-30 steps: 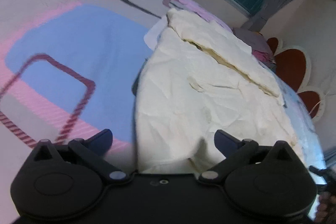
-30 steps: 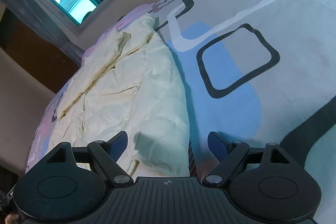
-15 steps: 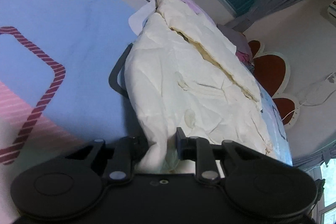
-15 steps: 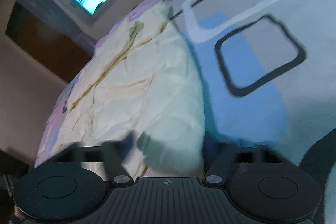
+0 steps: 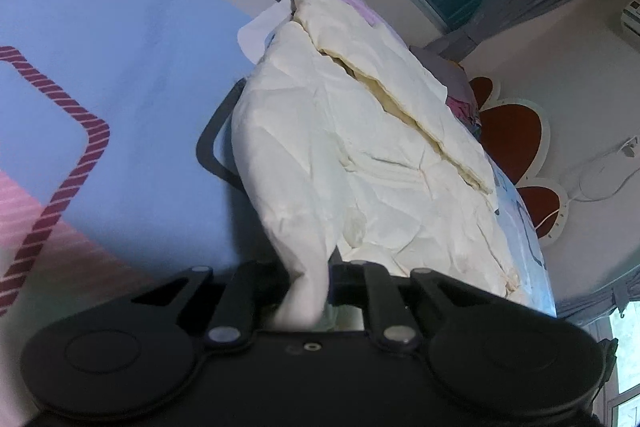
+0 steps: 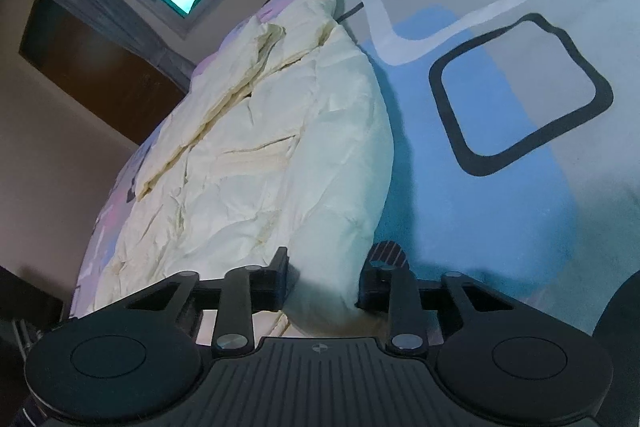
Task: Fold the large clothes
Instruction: 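Grasp the jacket hem with the left gripper while the right gripper grasps it too, lift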
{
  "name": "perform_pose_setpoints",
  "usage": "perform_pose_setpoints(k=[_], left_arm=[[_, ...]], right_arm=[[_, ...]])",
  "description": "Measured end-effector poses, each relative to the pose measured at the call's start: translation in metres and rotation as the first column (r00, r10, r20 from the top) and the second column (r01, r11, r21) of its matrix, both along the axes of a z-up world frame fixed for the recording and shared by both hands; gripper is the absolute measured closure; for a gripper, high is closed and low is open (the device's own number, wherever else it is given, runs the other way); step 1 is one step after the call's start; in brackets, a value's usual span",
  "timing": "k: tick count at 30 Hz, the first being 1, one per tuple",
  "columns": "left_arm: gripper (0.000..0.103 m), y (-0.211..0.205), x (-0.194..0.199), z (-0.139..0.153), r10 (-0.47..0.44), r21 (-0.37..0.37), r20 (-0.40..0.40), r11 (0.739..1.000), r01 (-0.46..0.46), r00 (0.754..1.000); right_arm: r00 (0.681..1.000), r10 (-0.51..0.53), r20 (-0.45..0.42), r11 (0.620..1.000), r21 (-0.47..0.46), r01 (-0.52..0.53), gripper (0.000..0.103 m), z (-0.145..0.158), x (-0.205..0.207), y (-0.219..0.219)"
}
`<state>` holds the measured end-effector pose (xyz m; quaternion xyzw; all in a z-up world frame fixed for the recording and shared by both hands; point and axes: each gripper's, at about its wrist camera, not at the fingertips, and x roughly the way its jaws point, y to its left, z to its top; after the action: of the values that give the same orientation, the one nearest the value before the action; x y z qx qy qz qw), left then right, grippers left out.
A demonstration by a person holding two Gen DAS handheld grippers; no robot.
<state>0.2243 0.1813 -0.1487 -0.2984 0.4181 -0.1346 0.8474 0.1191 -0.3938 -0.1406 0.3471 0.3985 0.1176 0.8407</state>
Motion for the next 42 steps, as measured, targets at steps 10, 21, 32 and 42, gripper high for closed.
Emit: perform_pose_setpoints(k=[10, 21, 32, 42], left_arm=[[0.094, 0.005, -0.012, 0.015, 0.018, 0.0, 0.047, 1.0, -0.019, 0.999], [0.094, 0.009, -0.002, 0.042, 0.016, -0.013, 0.094, 1.0, -0.015, 0.995], [0.094, 0.007, 0.11, 0.141, 0.049, -0.106, 0.325, 0.994, -0.015, 0.944], [0.094, -0.013, 0.274, 0.136, 0.04, -0.136, 0.232, 0.991, -0.008, 0.972]], right_arm=[[0.998, -0.008, 0.058, 1.0, -0.007, 0.009, 0.088, 0.015, -0.008, 0.001], [0.993, -0.006, 0.117, 0.999, 0.042, 0.001, 0.088, 0.047, 0.011, -0.011], [0.939, -0.084, 0.333, 0.991, 0.13, 0.043, 0.089, 0.156, 0.136, -0.029], [0.964, -0.172, 0.201, 0.971, 0.198, 0.132, 0.089, 0.146, 0.315, -0.035]])
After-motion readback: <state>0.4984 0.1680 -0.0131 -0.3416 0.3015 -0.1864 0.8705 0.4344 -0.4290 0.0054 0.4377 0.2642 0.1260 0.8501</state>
